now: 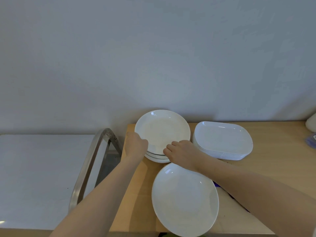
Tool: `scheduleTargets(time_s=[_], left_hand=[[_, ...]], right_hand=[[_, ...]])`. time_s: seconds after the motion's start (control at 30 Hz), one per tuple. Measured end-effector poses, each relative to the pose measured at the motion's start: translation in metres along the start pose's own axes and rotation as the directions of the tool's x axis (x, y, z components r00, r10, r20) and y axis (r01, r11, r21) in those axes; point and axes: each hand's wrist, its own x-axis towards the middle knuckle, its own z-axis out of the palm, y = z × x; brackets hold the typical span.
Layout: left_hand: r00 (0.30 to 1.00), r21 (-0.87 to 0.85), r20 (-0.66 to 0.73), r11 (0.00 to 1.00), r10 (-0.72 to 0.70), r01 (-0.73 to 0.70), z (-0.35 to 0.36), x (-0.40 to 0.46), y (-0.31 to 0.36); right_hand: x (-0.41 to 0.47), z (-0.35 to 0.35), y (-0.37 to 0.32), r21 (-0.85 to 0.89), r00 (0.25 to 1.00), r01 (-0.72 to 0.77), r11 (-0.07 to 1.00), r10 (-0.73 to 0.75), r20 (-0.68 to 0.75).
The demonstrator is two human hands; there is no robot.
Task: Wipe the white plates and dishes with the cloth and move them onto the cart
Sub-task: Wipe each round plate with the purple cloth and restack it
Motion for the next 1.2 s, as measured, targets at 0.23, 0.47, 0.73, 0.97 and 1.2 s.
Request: scheduleTargets(time_s=[0.23,0.47,0.73,0.97,1.2], left_hand=[[0.995,-0.232,0.018,0.967,-0.102,0.103,-0.004,0.004,0.003],[0.986,-0.435,0.031,0.886,-0.162,0.159,-0.004,0.001,-0.009],[0.993,-0.568,0.008,0.817,-0.116,0.100,-0.026,-0.019,0.000],[0.998,-0.587,0.029,0.807,-0.052,0.059,-0.034,-0.057,0.003],[0.989,-0.613,0.145,0.782,-0.028,0.112,-0.030,-0.114,-0.012]], right_hand=[[-0.003,-0.002,0.008,0.365,0.856,-0.495,0.789,0.514,0.051],[0.000,0.000,0.018,0.462,0.476,-0.828,0.317,0.832,0.283],[-0.003,-0.015,0.031,0.730,0.382,-0.683,-0.031,0.836,0.394],[-0.027,-0.028,0.030,0.774,0.401,-0.633,0.030,0.868,0.294],[-0.085,-0.038,-0.005,0.751,0.377,-0.659,0.034,0.879,0.291]])
